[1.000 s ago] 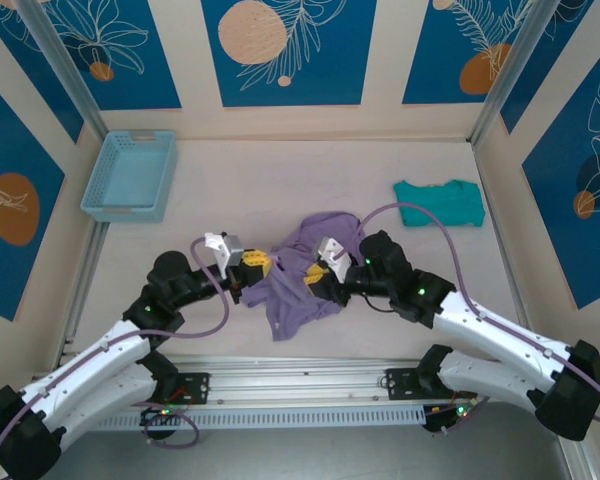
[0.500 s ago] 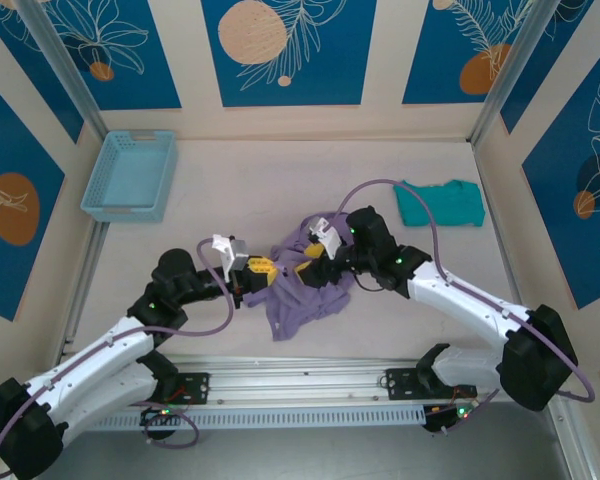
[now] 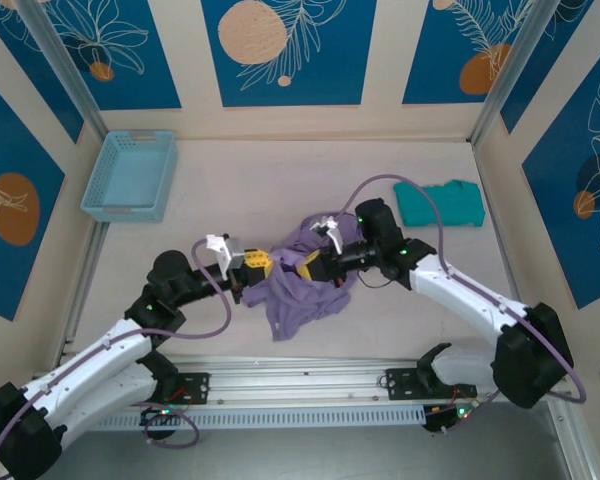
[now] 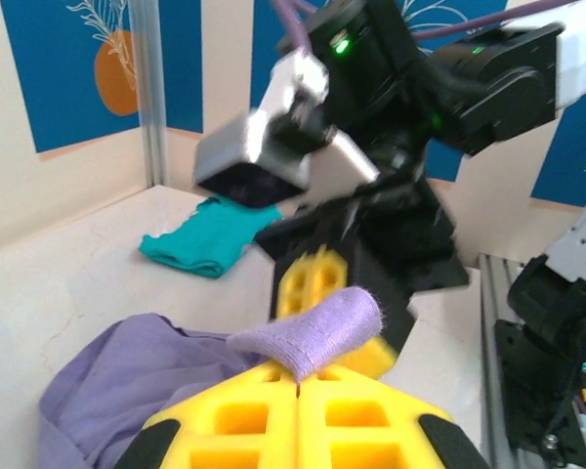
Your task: Fold the inside-out t-shirt
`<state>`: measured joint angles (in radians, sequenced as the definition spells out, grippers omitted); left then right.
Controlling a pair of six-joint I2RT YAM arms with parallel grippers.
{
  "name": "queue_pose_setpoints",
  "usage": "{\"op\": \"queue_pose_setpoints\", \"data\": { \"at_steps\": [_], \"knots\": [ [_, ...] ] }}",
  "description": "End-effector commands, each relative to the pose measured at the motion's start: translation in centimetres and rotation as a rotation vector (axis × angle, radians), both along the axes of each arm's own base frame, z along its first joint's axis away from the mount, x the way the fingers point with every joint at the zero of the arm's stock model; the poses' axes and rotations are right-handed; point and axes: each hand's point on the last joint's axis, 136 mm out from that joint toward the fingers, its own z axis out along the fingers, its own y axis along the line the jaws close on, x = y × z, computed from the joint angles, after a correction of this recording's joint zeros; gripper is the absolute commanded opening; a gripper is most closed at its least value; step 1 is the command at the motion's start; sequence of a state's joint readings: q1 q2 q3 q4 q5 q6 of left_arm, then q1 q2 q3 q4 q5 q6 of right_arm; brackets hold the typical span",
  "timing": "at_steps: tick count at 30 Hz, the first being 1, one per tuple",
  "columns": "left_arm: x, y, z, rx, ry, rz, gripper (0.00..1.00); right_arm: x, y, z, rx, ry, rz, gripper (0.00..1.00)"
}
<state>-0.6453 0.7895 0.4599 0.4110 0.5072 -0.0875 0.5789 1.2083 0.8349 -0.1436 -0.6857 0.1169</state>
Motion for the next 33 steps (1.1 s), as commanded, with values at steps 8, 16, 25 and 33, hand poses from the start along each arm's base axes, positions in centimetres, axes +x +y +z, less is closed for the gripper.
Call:
{"op": "queue_pose_setpoints", "data": {
  "at_steps": [8, 16, 25, 33],
  "knots": [
    [2.0, -1.9, -0.4, 0.044, -0.182, -0.035, 0.0, -3.8, -2.9, 5.7, 0.147, 0.082, 0.078, 0.0],
    [0.8, -3.3, -1.0, 0.036, -0.206, -0.164, 0.0, 0.3, -4.5, -0.1, -0.112, 0.152, -0.233, 0.11],
    [0.3, -3.2, -1.3, 0.027, -0.197, -0.184, 0.0, 3.9, -8.4, -2.1, -0.36, 0.018, -0.523, 0.35],
    [0.3, -3.1, -1.4, 0.033, -0.19, -0.179, 0.0, -0.4, -6.3, 2.5, -0.211, -0.329, -0.384, 0.4]
  ]
}}
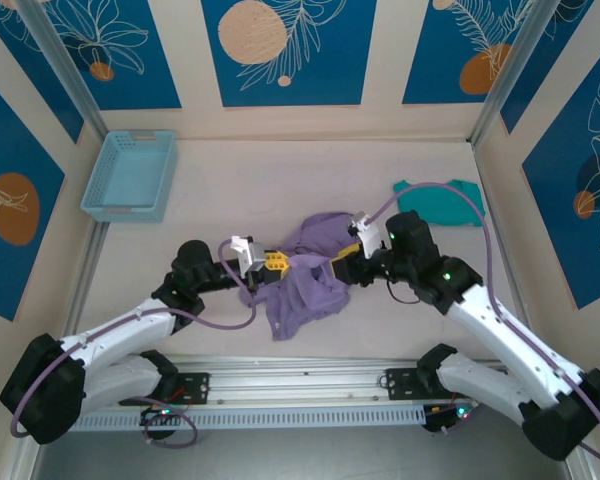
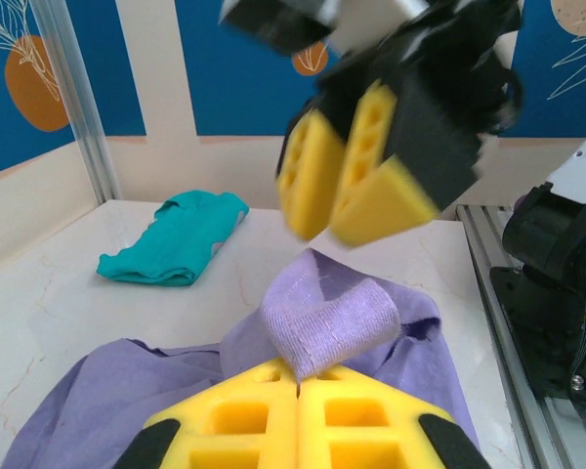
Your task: Fold the inside-out t-shirt
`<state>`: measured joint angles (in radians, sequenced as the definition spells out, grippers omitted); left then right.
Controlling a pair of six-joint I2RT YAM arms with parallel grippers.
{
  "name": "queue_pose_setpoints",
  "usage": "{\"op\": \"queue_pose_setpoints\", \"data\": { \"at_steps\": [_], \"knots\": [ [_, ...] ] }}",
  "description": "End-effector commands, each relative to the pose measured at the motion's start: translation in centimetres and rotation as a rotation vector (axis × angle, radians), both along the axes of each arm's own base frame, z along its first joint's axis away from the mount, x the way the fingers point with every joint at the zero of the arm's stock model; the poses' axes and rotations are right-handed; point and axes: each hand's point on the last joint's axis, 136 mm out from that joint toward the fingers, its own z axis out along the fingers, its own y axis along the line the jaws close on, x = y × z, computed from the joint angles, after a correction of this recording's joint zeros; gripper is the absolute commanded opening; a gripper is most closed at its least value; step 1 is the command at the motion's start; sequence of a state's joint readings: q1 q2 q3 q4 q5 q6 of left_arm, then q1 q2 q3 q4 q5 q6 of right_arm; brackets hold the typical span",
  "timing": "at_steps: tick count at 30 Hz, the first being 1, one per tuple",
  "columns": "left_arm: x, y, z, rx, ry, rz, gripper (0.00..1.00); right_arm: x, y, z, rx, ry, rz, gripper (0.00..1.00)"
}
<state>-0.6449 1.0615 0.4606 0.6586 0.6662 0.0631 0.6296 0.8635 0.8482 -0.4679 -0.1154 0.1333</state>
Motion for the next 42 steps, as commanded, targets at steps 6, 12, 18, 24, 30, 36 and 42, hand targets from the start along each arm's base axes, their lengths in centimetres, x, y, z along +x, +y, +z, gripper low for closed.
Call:
{"op": "queue_pose_setpoints", "data": {
  "at_steps": [6, 12, 18, 24, 30, 36, 42],
  "knots": [
    [-0.5, 0.3, 1.6, -0.029, -0.067, -0.02, 0.0, -4.8, 5.0, -0.7, -0.004, -0.145, 0.306, 0.32],
    [-0.7, 0.4, 1.8, -0.031, -0.067, -0.024, 0.0, -1.7, 5.7, -3.0, -0.031, -0.096, 0.201, 0.31],
    [-0.7, 0.4, 1.8, -0.032, -0.068, -0.025, 0.0, 0.3, 5.7, -3.6, -0.009, -0.047, 0.171, 0.4],
    [-0.6, 0.4, 1.7, -0.031, -0.067, -0.023, 0.0, -0.7, 6.9, -3.5, 0.061, -0.01, 0.28, 0.42],
    [-0.5, 0.4, 1.7, -0.029, -0.066, -0.017, 0.0, -1.8, 7.3, -2.8, 0.132, 0.006, 0.359, 0.22],
    [-0.4, 0.4, 1.6, -0.028, -0.064, -0.011, 0.0, -1.8, 6.2, -2.5, 0.159, 0.009, 0.349, 0.07],
    [-0.3, 0.4, 1.5, -0.026, -0.063, -0.004, 0.0, -2.3, 5.9, -2.2, 0.176, -0.002, 0.363, 0.0]
  ]
}}
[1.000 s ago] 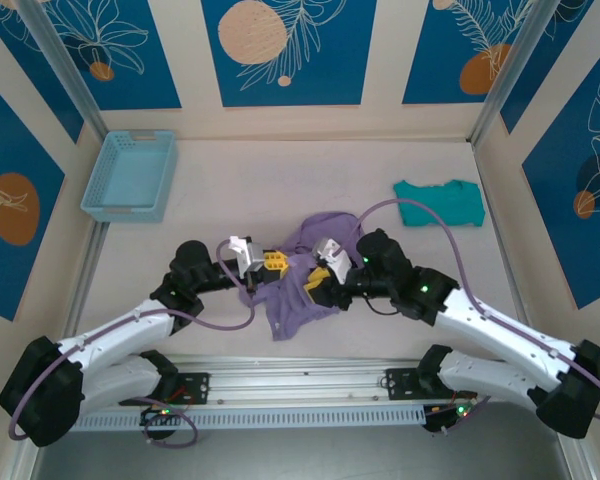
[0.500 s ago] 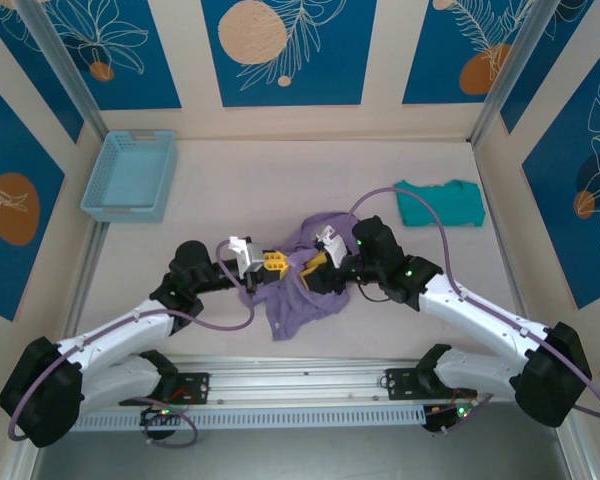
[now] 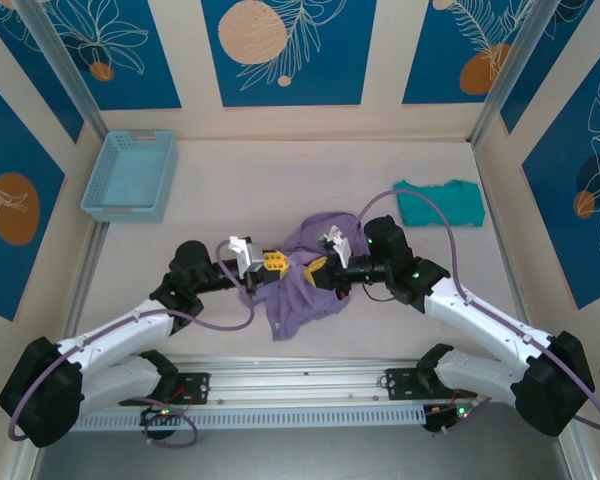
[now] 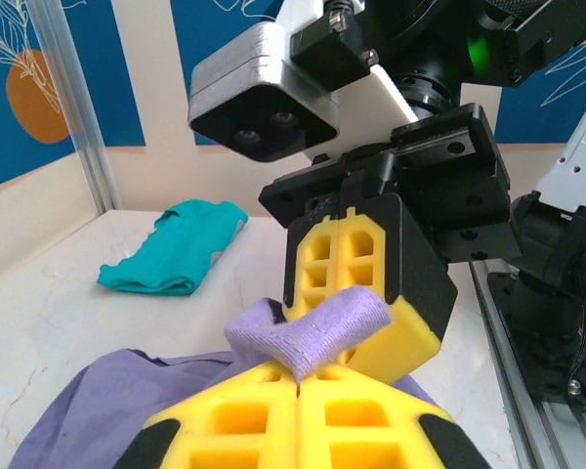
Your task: Fold the inside-out t-shirt
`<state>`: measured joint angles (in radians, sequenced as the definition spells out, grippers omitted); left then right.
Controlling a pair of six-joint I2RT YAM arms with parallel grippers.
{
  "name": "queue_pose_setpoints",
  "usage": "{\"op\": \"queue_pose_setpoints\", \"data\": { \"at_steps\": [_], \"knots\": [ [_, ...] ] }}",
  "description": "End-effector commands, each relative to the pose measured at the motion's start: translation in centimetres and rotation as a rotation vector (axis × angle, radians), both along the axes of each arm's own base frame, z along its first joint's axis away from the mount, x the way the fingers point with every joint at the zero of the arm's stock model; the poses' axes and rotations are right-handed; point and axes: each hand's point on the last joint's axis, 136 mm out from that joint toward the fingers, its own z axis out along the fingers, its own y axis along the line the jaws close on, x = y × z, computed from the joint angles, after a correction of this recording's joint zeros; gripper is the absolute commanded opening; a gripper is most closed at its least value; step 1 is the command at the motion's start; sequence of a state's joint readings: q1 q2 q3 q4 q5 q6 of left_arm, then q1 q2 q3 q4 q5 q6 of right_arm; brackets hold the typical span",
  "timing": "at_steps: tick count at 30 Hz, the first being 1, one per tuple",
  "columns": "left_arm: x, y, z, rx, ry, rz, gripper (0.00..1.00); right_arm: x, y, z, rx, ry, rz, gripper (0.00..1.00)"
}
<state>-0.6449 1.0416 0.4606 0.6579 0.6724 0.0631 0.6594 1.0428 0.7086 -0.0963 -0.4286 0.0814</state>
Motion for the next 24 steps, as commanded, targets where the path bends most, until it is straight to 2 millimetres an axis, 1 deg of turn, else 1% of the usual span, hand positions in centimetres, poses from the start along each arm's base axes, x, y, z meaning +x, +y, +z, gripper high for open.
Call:
{"op": "queue_pose_setpoints", "data": {
  "at_steps": [1, 4, 9, 12, 17, 20, 24],
  "knots": [
    [0.1, 0.3, 0.9, -0.014, -0.047, 0.007, 0.0, -1.0, -0.1, 0.7, 0.032, -0.009, 0.042, 0.0],
    [0.3, 0.4, 0.7, -0.005, -0.048, 0.022, 0.0, -0.9, -0.4, 1.0, 0.005, -0.002, 0.023, 0.0],
    [0.8, 0.3, 0.0, 0.035, -0.038, 0.036, 0.0, -1.4, -0.9, 2.8, -0.096, 0.012, -0.014, 0.0],
    [1.1, 0.1, -0.5, 0.056, -0.027, 0.039, 0.0, -2.1, -0.7, 3.5, -0.182, -0.024, -0.021, 0.0],
    [1.5, 0.2, -0.6, 0.057, -0.02, 0.061, 0.0, -2.4, -1.0, 4.3, -0.324, -0.095, -0.059, 0.0],
    [1.7, 0.3, -0.5, 0.055, -0.019, 0.077, 0.0, -2.2, -1.2, 4.3, -0.436, -0.175, -0.09, 0.0],
    [1.6, 0.5, -0.3, 0.042, -0.027, 0.085, 0.0, -1.6, -1.4, 3.2, -0.527, -0.215, -0.114, 0.0]
  ]
}}
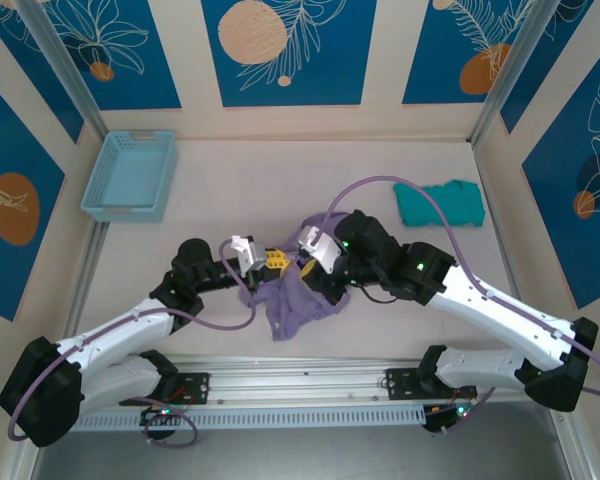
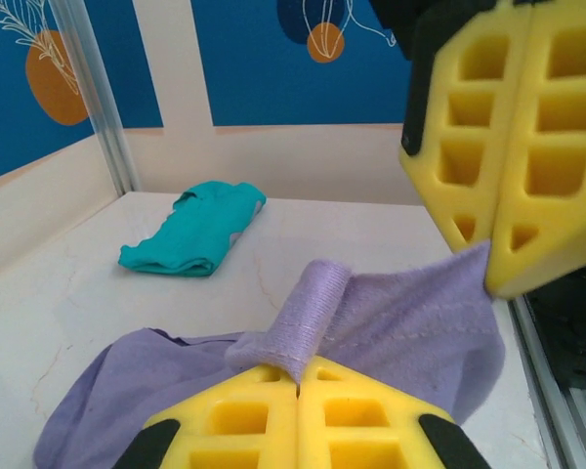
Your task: Fold the inside-out t-shirt
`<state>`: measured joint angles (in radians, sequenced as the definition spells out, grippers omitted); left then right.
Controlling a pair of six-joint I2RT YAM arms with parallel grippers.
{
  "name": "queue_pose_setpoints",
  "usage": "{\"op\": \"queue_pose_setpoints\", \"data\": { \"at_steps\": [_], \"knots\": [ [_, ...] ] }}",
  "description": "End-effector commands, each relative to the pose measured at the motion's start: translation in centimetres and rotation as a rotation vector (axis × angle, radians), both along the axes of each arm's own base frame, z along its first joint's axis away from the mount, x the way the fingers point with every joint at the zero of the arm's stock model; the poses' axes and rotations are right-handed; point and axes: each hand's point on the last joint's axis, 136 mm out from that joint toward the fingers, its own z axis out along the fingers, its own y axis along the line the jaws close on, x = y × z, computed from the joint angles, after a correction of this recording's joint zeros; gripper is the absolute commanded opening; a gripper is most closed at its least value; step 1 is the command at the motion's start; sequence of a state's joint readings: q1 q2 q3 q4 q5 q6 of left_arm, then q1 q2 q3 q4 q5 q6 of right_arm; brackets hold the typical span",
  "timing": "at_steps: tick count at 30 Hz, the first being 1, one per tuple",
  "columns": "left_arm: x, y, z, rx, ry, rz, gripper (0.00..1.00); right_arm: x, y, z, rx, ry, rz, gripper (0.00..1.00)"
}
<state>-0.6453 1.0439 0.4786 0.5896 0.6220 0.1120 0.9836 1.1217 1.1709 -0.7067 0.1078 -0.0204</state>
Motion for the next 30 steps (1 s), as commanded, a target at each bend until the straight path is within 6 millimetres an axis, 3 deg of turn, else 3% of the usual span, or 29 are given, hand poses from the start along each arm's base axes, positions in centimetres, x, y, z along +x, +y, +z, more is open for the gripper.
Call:
{"op": "queue_pose_setpoints", "data": {
  "at_steps": [1, 7, 12, 15, 17, 19, 23, 26, 30],
  "knots": [
    [0.7, 0.4, 0.5, -0.006, -0.024, 0.038, 0.0, 1.1, -2.2, -1.5, -0.135, -0.061, -0.063, 0.0],
    [-0.1, 1.0, 2.2, -0.058, -0.03, 0.039, 0.0, 3.0, -3.9, -3.4, -0.116, -0.001, -0.171, 0.01],
    [-0.4, 1.9, 2.6, -0.073, -0.004, 0.078, 0.0, 3.8, -4.7, -2.2, 0.013, 0.054, -0.232, 0.31],
    [0.0, 2.8, 2.6, -0.075, 0.028, 0.14, 0.0, 5.4, -6.3, -0.8, 0.148, 0.101, -0.328, 0.4],
    [0.3, 3.5, 2.9, -0.085, 0.047, 0.192, 0.0, 7.2, -8.0, -1.3, 0.177, 0.142, -0.435, 0.44],
    [0.4, 4.1, 3.0, -0.09, 0.071, 0.232, 0.0, 9.2, -9.9, -2.7, 0.151, 0.159, -0.562, 0.47],
    [1.0, 5.8, 3.1, -0.085, 0.129, 0.34, 0.0, 12.8, -13.3, -7.5, 0.01, 0.242, -0.782, 0.55],
    [1.4, 7.1, 2.9, -0.061, 0.158, 0.422, 0.0, 14.3, -13.2, -10.8, -0.072, 0.302, -0.822, 0.6],
    [2.0, 8.4, 2.9, -0.052, 0.171, 0.507, 0.0, 15.1, -11.2, -14.3, -0.108, 0.392, -0.785, 0.63]
  ]
}}
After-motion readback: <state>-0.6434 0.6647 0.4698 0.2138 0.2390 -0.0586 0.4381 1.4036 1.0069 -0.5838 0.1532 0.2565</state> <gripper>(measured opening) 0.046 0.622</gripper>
